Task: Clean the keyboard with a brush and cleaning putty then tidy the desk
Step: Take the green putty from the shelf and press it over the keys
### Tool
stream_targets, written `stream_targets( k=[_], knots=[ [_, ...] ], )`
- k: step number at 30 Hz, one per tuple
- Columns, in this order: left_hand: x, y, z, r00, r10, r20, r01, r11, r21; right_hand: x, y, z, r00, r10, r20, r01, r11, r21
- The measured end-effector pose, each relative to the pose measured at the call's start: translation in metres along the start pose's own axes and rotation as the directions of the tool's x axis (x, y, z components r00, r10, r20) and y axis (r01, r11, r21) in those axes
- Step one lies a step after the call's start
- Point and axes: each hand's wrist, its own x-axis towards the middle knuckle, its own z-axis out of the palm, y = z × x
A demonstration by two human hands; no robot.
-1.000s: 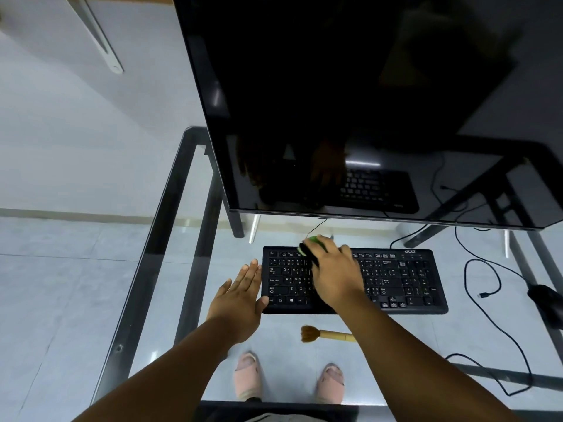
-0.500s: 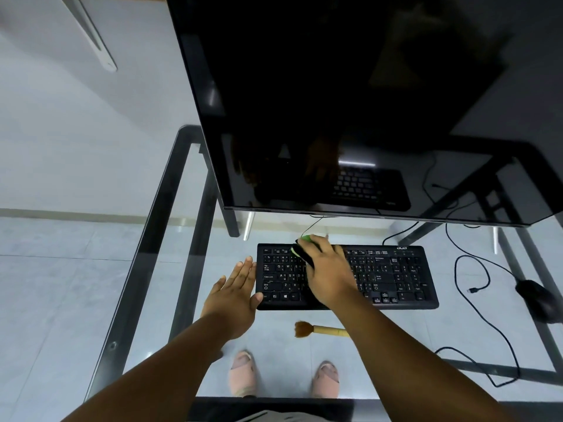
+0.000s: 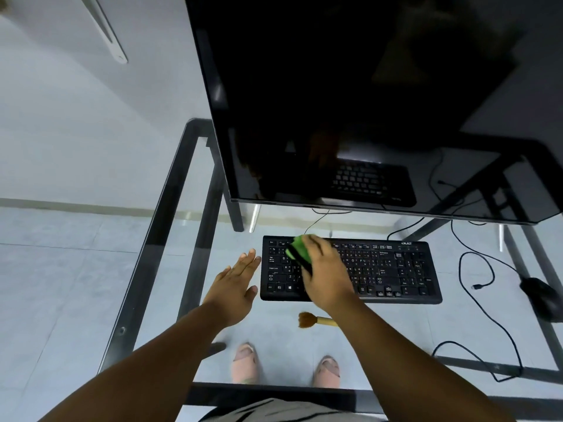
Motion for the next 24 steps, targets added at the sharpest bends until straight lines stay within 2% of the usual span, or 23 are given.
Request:
stream_targets(
  k=[4,7,10,14,18,24],
  knots=[
    [-0.011,-0.003,0.001,0.999,0.015,-0.043,-0.013,0.999,0.045,-0.013,-0.012,0.004,0.95,-0.265,0.163,0.283,0.953,-0.106],
    [-0.018,-0.006,0.004,0.996,-0.015,-0.084,0.02,0.998,0.056,-0.022,-0.01,0.0,0.879,-0.371,0.299,0.427,0.893,-0.145],
    [-0.021,-0.007,0.004,0.996,-0.011,-0.088,0.015,0.999,0.041,-0.025,0.001,-0.01,0.837,-0.387,0.386,0.464,0.877,-0.126],
    [-0.021,-0.012,-0.001,0.996,0.001,-0.084,0.001,1.0,0.018,-0.025,0.0,-0.009,0.86,-0.391,0.329,0.437,0.896,-0.077],
    [-0.02,-0.018,-0.003,0.998,0.01,-0.064,-0.01,1.0,0.007,-0.026,-0.019,0.007,0.853,-0.452,0.26,0.5,0.852,-0.157],
    [-0.02,-0.02,-0.003,0.998,0.005,-0.07,-0.002,0.999,0.035,-0.025,-0.007,-0.005,0.797,-0.467,0.384,0.568,0.796,-0.211]
  ],
)
